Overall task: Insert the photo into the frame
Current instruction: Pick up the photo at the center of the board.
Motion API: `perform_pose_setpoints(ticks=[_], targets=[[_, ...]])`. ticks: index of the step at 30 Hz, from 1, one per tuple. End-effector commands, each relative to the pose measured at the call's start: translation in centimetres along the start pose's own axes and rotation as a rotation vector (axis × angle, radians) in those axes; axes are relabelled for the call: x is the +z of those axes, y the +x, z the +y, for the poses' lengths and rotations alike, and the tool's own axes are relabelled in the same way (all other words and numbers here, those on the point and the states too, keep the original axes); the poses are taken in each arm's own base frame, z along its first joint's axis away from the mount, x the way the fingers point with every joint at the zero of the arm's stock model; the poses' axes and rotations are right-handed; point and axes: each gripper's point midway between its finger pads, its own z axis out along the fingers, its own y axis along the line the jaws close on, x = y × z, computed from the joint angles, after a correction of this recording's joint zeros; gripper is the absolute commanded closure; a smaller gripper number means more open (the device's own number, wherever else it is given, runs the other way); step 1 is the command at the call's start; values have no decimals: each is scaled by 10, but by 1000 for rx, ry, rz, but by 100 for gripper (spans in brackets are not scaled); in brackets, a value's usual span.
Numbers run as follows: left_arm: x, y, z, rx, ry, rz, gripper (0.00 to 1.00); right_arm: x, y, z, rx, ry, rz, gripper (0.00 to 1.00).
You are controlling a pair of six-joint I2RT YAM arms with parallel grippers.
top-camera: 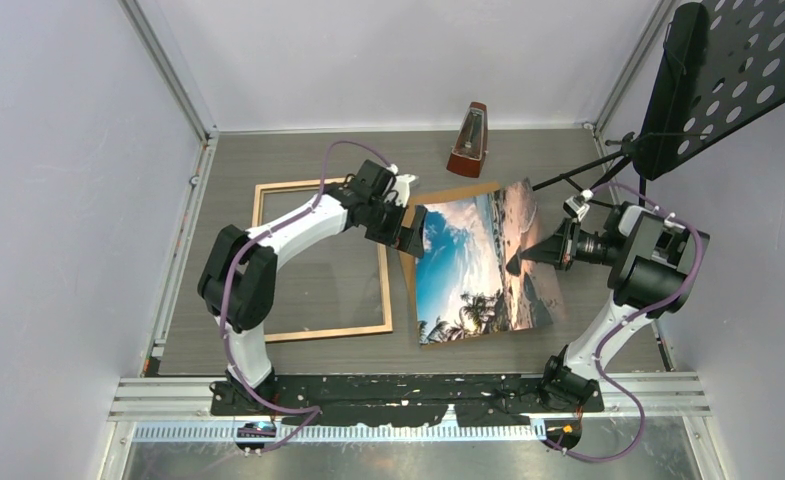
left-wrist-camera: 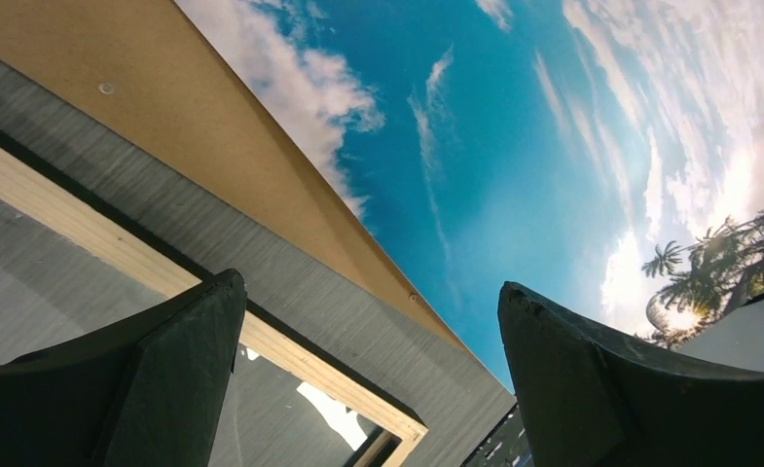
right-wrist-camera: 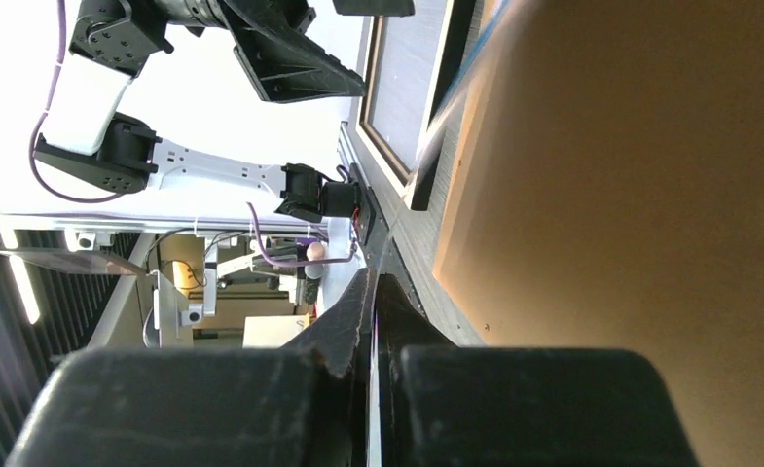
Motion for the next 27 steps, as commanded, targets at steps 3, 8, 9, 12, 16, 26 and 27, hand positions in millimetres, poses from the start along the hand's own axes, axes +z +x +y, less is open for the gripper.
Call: perform_pose_setpoints(ticks=[3, 8, 9, 12, 16, 26, 27], targets=[[-15, -4, -23, 6, 117, -49, 0, 5, -5, 37, -145, -28, -15, 94], [-21, -3, -25, 2, 128, -65, 1, 4, -7, 58, -261, 3, -44, 94], [-22, -2, -24, 3, 128, -69, 1, 4, -6, 61, -252, 6, -45, 94], [-24, 0, -21, -1, 126, -76, 0, 5, -2, 73, -307, 8, -48, 94], [-27, -2, -23, -14, 163, -101, 0, 8, 7, 89, -395, -15, -35, 94], [-42, -17, -18, 26, 132, -133, 0, 9, 20, 103, -522, -14, -20, 94], [-43, -17, -17, 35, 124, -134, 0, 8, 22, 104, -548, -8, -20, 94]])
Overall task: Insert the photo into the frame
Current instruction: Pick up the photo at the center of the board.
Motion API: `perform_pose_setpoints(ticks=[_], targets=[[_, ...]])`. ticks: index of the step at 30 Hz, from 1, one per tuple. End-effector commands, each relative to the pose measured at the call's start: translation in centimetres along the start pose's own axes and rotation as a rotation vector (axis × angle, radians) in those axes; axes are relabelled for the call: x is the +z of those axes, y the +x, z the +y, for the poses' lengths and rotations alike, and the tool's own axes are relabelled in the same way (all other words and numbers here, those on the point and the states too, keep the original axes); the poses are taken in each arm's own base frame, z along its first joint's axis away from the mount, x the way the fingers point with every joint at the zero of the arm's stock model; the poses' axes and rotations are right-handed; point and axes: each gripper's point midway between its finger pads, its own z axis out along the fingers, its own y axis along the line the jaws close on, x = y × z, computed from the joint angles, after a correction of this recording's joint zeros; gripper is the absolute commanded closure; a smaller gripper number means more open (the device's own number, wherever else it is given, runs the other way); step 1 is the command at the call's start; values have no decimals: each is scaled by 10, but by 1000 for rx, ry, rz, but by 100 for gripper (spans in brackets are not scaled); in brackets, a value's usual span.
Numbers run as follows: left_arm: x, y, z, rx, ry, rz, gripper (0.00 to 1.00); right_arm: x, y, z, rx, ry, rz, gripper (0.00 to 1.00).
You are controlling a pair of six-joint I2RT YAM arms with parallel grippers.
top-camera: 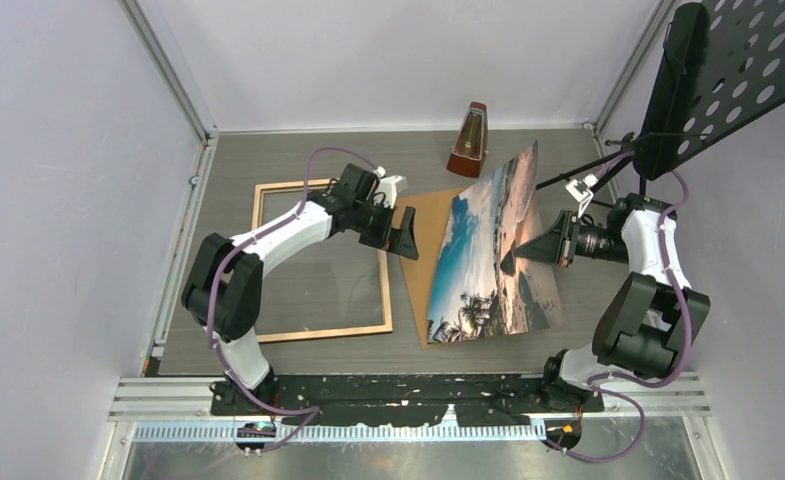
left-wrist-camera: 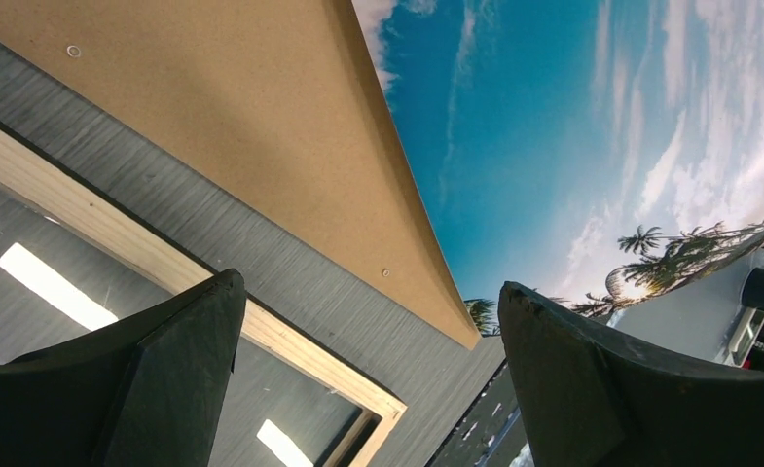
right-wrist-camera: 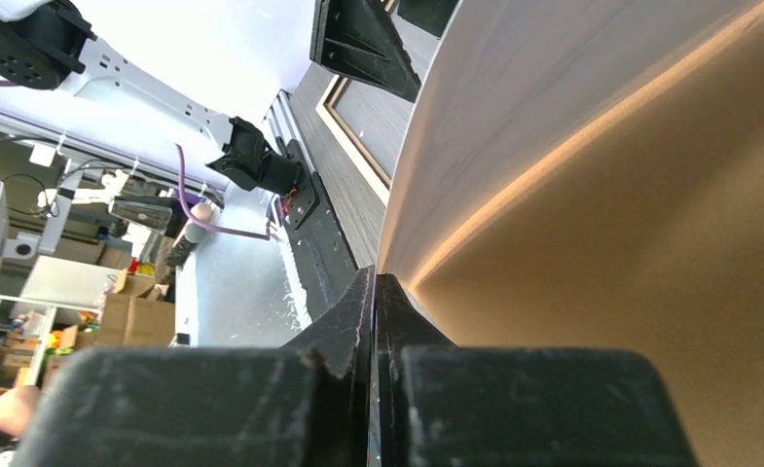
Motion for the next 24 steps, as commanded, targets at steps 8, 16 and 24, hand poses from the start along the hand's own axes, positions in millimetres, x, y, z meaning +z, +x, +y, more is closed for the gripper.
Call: perform_pose_setpoints(ticks=[8, 16, 24], targets=[[-27, -32, -7, 126, -34, -85, 0, -6, -2, 28, -292, 62, -15, 94], [-31, -39, -8, 143, -32, -105, 0, -13, -29, 37, -610, 335, -89, 94], [-45, -41, -11, 153, -22, -138, 0, 12, -57, 65, -675, 355, -94, 94]])
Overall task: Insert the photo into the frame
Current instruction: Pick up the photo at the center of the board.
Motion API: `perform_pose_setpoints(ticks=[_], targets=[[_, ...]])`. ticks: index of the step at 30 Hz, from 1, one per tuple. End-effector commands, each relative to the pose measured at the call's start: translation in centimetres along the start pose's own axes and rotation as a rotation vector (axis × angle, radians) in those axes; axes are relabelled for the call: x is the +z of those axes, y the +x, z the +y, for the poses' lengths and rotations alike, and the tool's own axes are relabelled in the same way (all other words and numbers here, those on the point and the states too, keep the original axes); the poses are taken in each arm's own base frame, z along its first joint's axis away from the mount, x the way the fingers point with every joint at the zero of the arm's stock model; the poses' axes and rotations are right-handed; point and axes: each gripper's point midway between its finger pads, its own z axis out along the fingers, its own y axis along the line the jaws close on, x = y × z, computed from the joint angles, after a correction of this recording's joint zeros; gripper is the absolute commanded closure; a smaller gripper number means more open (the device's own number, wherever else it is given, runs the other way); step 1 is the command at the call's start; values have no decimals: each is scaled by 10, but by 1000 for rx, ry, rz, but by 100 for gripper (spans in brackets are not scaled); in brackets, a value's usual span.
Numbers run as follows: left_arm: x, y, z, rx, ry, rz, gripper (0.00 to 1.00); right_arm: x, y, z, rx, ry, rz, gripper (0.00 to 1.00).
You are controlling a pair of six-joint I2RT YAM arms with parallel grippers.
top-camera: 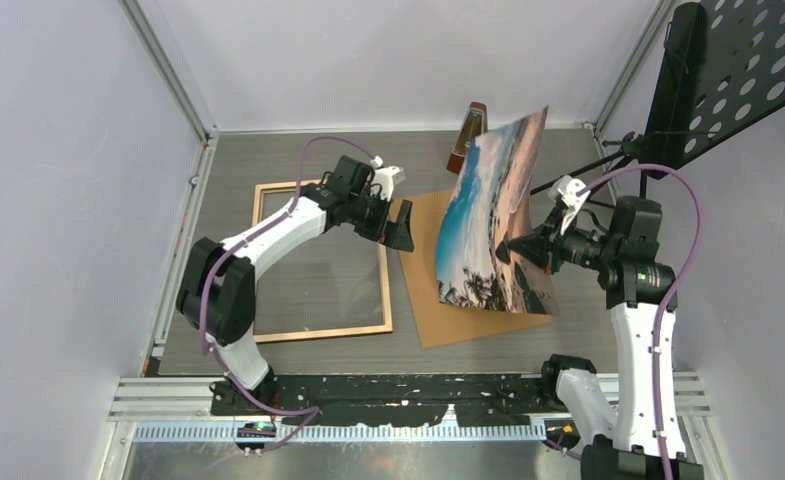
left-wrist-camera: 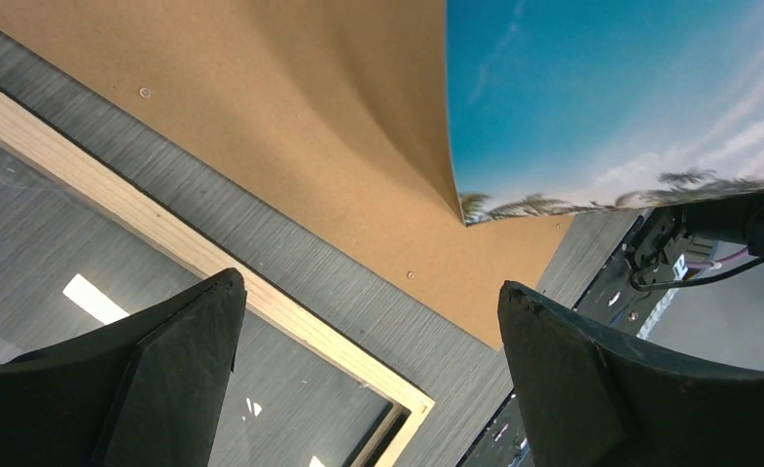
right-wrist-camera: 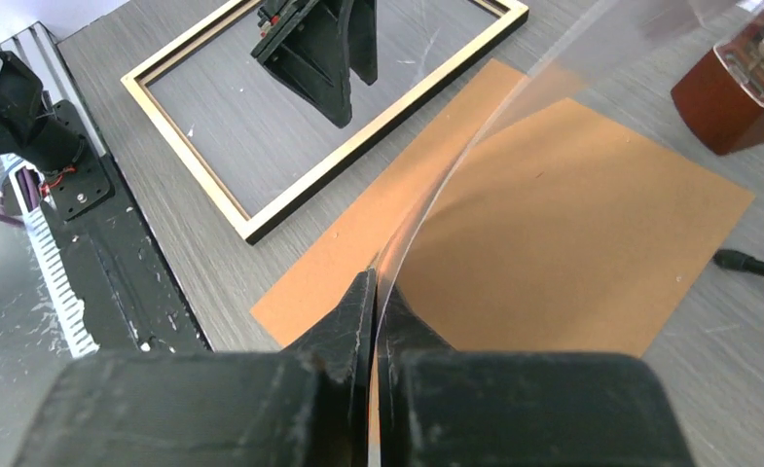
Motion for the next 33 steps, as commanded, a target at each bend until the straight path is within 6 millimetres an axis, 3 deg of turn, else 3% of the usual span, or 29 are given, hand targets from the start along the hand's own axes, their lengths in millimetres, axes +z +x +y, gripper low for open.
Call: perform_pose_setpoints(ticks=[1, 4, 8, 11, 16, 19, 23, 27, 33], targets=[[-34, -28, -15, 68, 17, -113, 0, 12, -37, -15, -33, 96, -50, 94], [-53, -36, -16, 66, -10, -146, 0, 27, -51, -14, -44, 117, -35, 94], [-86, -54, -32, 61, -24, -214, 0, 45, -76, -19, -73, 182, -35, 94], [-111, -74, -41, 38, -70, -268, 0, 60, -99, -30, -92, 266, -29, 94], [-156, -110, -63, -14, -113, -316, 0, 94, -130, -22, -128, 313, -10, 94], [-179, -128, -79, -39, -87, -377, 1, 110, -151, -30, -166, 397, -4, 94], [-209, -152, -97, -99, -17, -494, 1, 132, -173, -25, -251, 491, 3, 94], [-229, -168, -100, -222, 49, -593, 0, 155, -177, -26, -318, 576, 27, 94], [-220, -172, -86, -427, 128, -570, 0, 196, -150, -23, -330, 596, 102, 94]])
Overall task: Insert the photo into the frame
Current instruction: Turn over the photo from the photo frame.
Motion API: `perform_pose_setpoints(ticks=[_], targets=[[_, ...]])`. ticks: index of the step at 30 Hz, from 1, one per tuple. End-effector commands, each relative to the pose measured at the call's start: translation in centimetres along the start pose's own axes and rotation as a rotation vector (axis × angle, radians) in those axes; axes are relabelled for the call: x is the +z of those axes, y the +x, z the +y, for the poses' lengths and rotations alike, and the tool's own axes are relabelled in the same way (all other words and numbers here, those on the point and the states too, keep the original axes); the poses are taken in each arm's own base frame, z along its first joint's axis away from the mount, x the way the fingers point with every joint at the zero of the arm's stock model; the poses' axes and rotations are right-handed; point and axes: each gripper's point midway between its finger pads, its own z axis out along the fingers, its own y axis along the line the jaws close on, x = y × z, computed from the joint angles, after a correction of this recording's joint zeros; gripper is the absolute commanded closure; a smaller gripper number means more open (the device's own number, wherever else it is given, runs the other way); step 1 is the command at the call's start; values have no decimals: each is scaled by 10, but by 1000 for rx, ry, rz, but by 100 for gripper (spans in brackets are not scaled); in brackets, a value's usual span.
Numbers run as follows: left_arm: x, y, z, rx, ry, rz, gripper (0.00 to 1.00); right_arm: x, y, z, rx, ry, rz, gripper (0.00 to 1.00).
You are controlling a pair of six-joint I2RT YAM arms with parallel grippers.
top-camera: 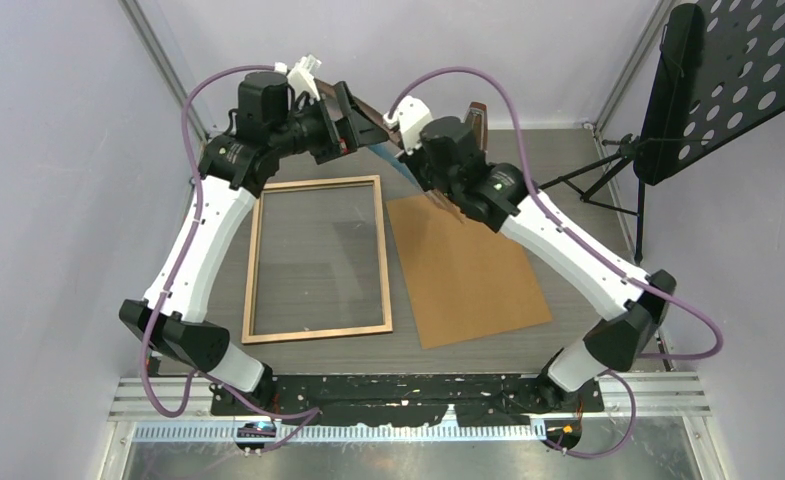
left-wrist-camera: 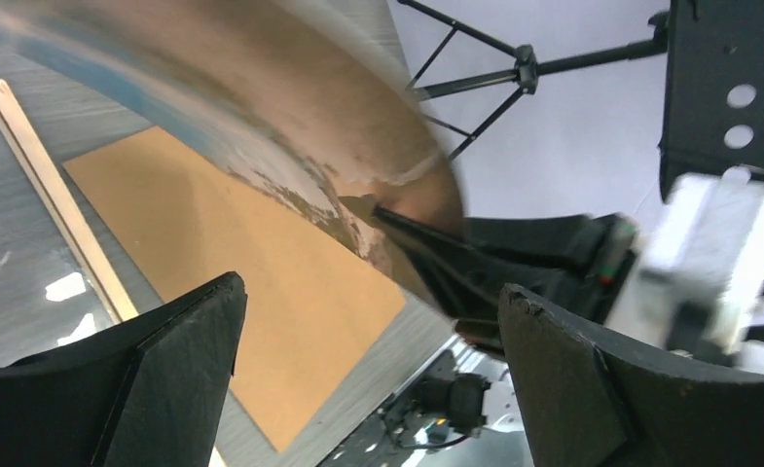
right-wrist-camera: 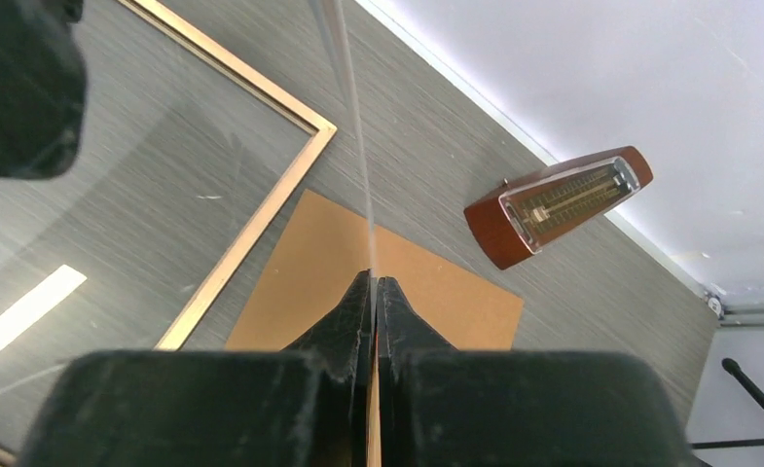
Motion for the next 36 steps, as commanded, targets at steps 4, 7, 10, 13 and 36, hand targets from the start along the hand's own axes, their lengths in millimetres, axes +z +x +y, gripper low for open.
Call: perform_pose_setpoints(ticks=[4, 7, 10, 13, 36], targets=[[2, -5, 8, -222, 57, -16, 0, 21, 2, 9, -1, 77, 20, 94], [7, -3, 23, -254, 32, -22, 0, 23, 3, 22, -10, 52, 20, 94], [14, 2, 33, -278, 17, -12, 0, 22, 2, 32, -15, 36, 19, 94], [19, 5, 37, -311, 14, -9, 0, 20, 2, 43, -27, 27, 17, 94], [35, 11, 85, -330, -119, -51, 29, 48, 20, 111, -148, 74, 67, 89]])
